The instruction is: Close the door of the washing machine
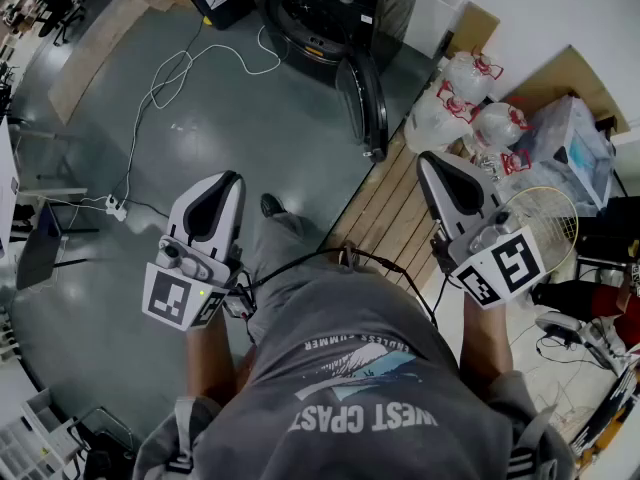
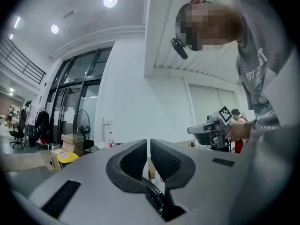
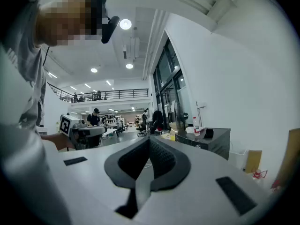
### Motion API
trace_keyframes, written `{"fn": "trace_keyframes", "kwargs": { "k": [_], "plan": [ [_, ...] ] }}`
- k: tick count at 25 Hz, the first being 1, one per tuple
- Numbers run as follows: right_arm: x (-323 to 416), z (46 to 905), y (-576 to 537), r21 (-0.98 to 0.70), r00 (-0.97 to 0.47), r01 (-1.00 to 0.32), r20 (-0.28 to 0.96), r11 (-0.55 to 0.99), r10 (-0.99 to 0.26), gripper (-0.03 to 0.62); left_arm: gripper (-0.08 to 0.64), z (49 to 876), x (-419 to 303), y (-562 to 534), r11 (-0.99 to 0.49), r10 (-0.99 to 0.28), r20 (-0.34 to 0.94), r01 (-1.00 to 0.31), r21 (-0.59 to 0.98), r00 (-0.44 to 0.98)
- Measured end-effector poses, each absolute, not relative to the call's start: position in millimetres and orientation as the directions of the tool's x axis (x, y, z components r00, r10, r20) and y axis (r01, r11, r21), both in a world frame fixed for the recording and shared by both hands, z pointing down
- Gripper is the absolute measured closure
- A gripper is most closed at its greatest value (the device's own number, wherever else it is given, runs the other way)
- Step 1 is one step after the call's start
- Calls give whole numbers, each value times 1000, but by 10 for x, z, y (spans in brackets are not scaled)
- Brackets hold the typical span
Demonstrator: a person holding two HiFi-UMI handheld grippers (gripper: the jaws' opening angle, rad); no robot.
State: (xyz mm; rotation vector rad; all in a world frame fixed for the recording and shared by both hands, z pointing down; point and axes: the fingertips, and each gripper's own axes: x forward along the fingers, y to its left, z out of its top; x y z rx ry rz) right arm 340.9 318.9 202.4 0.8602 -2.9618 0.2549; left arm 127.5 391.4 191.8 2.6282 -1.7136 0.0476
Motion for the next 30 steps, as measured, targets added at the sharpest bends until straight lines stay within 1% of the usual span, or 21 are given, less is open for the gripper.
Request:
{"fn": "trace_keyframes", "kwargs": {
  "k": [7,17,22,25,30],
  "plan": [
    [3355,2048,3156,-146,-847,-531,94,834,-523,565,523,1883,1227,3877,-400,-916,-6,-916,-30,400],
    [3195,2148,2931,-155,-854,-520,105,840,-509,565,523,2010,1099,3680,-387,-922,3,-922,-5,387],
    [3067,2329,2661,-190,-864,-504,93,843,-496,565,523,2186,1003,3444,-375,-927,11,-927,8,375],
    [2853,2322,2525,-210,-867,-498,91,841,-491,563,523,2188,792,3337,-368,-930,14,-930,18,368],
    [2287,2211,2256,-209,-866,-500,111,840,-488,563,523,2117,240,3089,-363,-931,20,-930,51,364]
  ]
}}
